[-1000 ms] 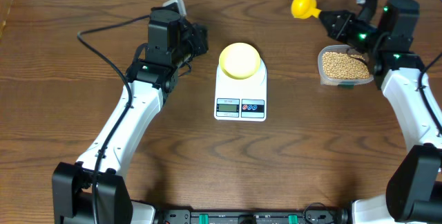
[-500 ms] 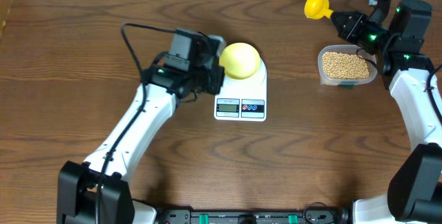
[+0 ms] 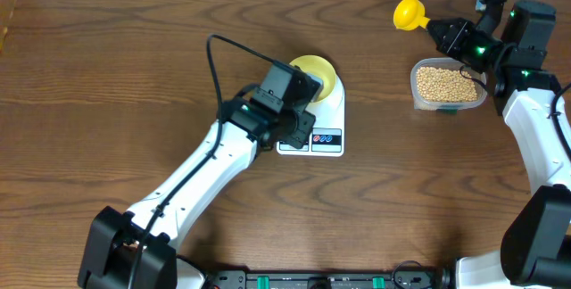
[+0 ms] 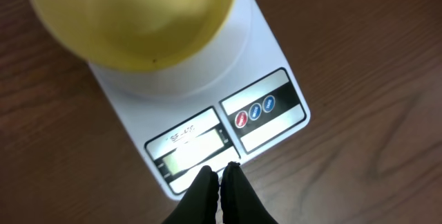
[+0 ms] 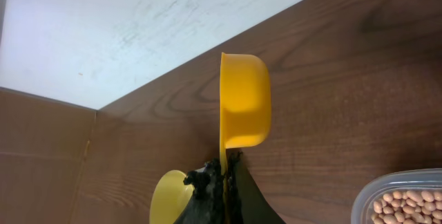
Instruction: Scoop item into bowl and weigh 50g on scale
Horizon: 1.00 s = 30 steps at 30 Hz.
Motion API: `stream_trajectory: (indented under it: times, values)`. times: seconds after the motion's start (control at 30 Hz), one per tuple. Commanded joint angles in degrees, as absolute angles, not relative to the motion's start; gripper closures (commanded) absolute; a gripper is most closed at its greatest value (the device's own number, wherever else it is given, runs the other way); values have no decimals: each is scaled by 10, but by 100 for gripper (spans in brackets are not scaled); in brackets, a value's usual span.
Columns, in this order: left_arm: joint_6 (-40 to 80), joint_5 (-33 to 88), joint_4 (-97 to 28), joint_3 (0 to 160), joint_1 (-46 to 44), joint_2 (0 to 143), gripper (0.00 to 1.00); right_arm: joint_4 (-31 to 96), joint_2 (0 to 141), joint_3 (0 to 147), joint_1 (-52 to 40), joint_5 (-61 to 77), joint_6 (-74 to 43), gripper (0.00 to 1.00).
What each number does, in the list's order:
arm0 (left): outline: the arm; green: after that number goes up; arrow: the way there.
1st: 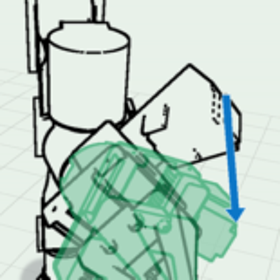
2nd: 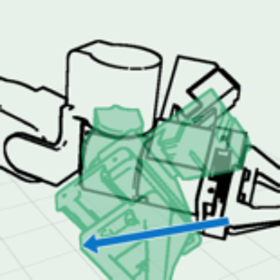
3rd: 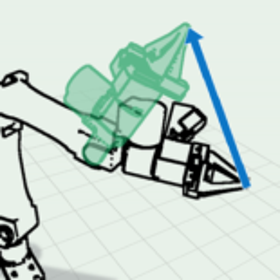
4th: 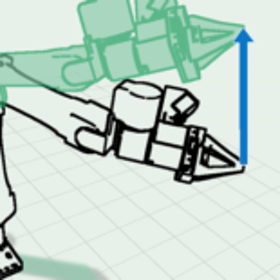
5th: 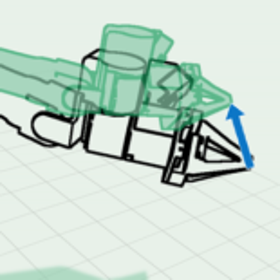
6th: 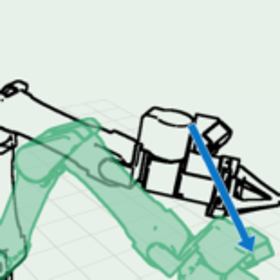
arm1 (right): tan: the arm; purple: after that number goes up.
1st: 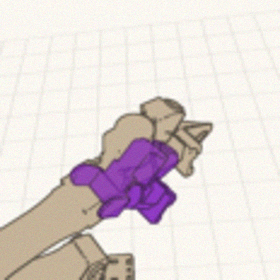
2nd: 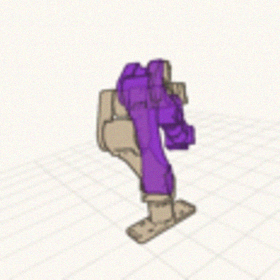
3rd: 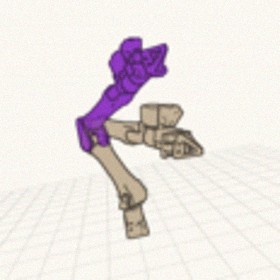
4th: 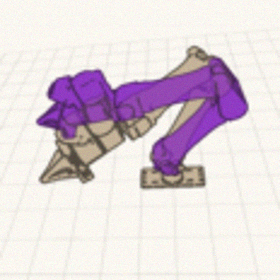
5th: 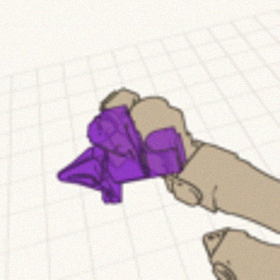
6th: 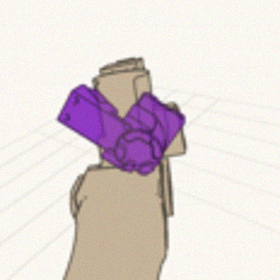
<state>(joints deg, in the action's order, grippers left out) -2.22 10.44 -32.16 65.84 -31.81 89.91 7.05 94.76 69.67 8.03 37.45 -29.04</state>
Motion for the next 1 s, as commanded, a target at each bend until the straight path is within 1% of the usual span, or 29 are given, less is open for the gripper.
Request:
stream_trajectory:
  times: [0.0, 0.27, 0.47, 0.6, 0.77, 0.97]
  values:
    - [-57, 68, -295, 623, -326, 902, 92, 73, 933, 709, 83, 372, -280, 99]
    - [-227, 68, -242, 575, -328, 916, 92, 89, 933, 709, 83, 362, -280, 99]
    - [-284, 69, -201, 575, -329, 951, 92, 89, 933, 709, 83, 361, -280, 99]
    - [-330, 75, -200, 575, -329, 983, 92, 89, 933, 709, 83, 356, -280, 99]
    - [-341, 109, -184, 575, -330, 996, 92, 97, 933, 709, 83, 346, -280, 99]
    - [-341, 109, -129, 575, -343, 996, 92, 101, 933, 709, 83, 344, -280, 99]
